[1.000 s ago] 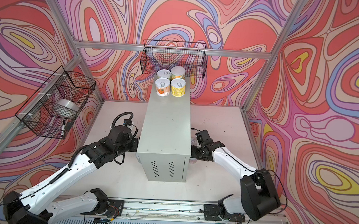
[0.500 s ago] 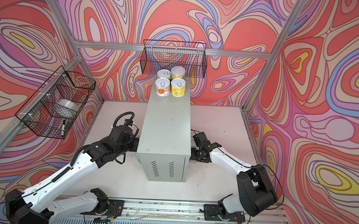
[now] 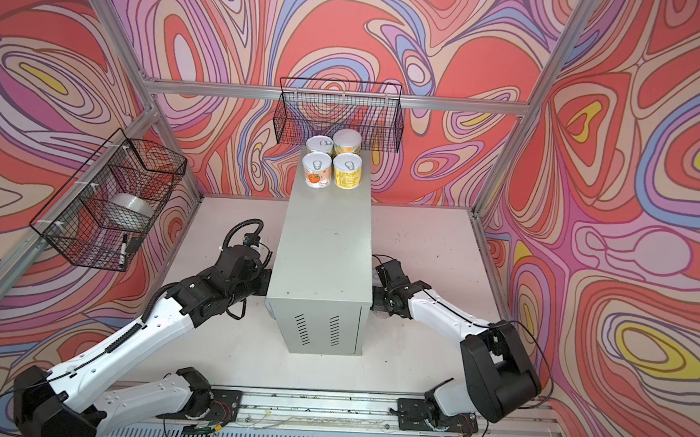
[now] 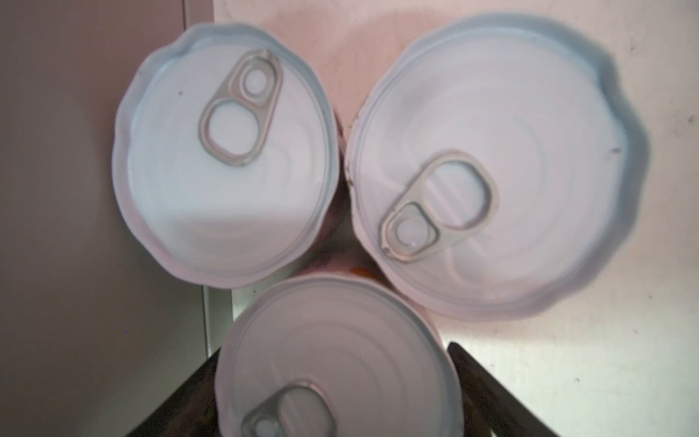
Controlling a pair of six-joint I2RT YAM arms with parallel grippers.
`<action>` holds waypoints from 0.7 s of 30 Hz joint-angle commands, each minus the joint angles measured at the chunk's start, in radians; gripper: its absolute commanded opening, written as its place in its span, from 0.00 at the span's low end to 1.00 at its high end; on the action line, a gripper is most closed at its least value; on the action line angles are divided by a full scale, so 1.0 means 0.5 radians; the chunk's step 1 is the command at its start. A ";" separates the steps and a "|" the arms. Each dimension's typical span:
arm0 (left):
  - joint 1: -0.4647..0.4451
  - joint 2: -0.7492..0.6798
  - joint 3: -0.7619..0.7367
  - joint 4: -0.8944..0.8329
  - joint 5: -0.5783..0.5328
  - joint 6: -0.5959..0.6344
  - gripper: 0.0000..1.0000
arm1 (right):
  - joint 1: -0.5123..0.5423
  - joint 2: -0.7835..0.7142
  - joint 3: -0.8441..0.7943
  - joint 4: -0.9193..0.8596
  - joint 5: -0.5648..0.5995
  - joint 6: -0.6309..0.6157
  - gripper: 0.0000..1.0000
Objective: Place and organize the canned foods onto the counter
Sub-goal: 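Lower the right gripper onto a pink-labelled can and close on it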
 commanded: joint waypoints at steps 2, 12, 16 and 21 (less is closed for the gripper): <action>0.001 -0.014 -0.035 0.084 -0.009 -0.017 0.94 | -0.003 0.002 -0.064 0.175 0.053 0.035 0.89; 0.002 0.046 -0.032 0.104 0.006 -0.003 0.94 | -0.002 0.169 -0.042 0.279 0.063 0.050 0.88; 0.001 0.055 -0.038 0.115 0.010 0.000 0.94 | -0.002 0.202 -0.048 0.295 0.061 0.052 0.88; 0.001 0.077 -0.041 0.115 0.009 0.009 0.95 | 0.001 0.232 -0.061 0.294 0.047 0.063 0.86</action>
